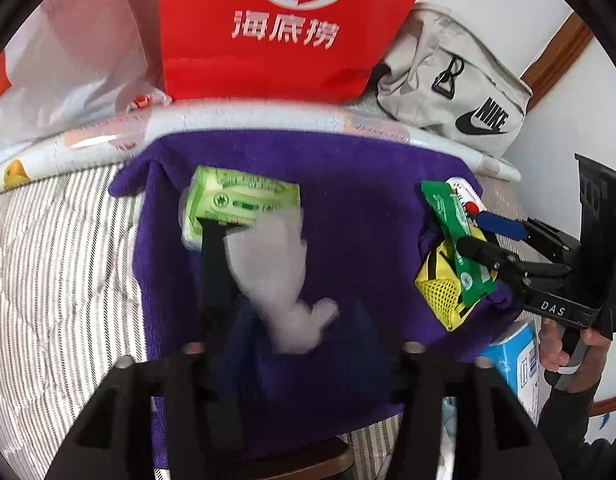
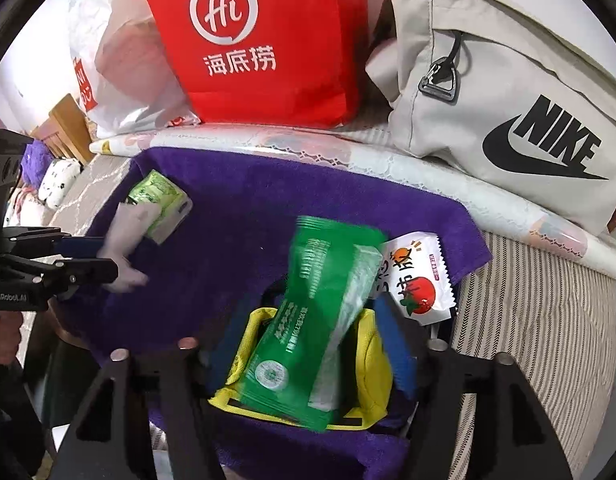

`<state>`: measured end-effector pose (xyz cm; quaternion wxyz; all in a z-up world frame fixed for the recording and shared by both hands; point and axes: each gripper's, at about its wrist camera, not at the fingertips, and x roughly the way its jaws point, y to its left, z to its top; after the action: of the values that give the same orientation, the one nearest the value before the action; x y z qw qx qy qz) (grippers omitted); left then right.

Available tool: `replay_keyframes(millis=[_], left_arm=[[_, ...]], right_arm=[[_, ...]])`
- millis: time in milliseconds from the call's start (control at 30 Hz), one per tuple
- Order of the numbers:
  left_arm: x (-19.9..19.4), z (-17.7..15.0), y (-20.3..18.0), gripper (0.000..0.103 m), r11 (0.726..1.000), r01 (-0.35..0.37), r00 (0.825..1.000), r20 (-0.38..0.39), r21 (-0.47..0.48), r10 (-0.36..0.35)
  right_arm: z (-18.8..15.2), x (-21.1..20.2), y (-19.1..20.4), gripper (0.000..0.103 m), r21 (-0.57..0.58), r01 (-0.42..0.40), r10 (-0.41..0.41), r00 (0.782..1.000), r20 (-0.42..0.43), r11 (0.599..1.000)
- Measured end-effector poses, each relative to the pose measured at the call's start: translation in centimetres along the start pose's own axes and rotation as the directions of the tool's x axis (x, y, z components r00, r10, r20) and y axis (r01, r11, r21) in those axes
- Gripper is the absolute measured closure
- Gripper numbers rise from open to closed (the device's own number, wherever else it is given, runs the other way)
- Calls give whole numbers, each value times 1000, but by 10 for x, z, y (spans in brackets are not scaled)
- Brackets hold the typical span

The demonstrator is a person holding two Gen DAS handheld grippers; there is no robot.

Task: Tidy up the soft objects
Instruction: 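Release the green packet onto the yellow bag with right while left releases the tissue on the towel, then move both grippers back to the items beside the blue box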

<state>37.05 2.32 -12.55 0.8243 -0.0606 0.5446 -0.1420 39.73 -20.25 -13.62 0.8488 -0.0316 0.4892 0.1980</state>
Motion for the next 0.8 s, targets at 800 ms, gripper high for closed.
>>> replay_keyframes(millis=[800], left_arm=[[-115,-108,-29,44,998,-17,986,169,56,7]], right_arm=[[-90,-109,63,38,-4,-46,46,990,130,999]])
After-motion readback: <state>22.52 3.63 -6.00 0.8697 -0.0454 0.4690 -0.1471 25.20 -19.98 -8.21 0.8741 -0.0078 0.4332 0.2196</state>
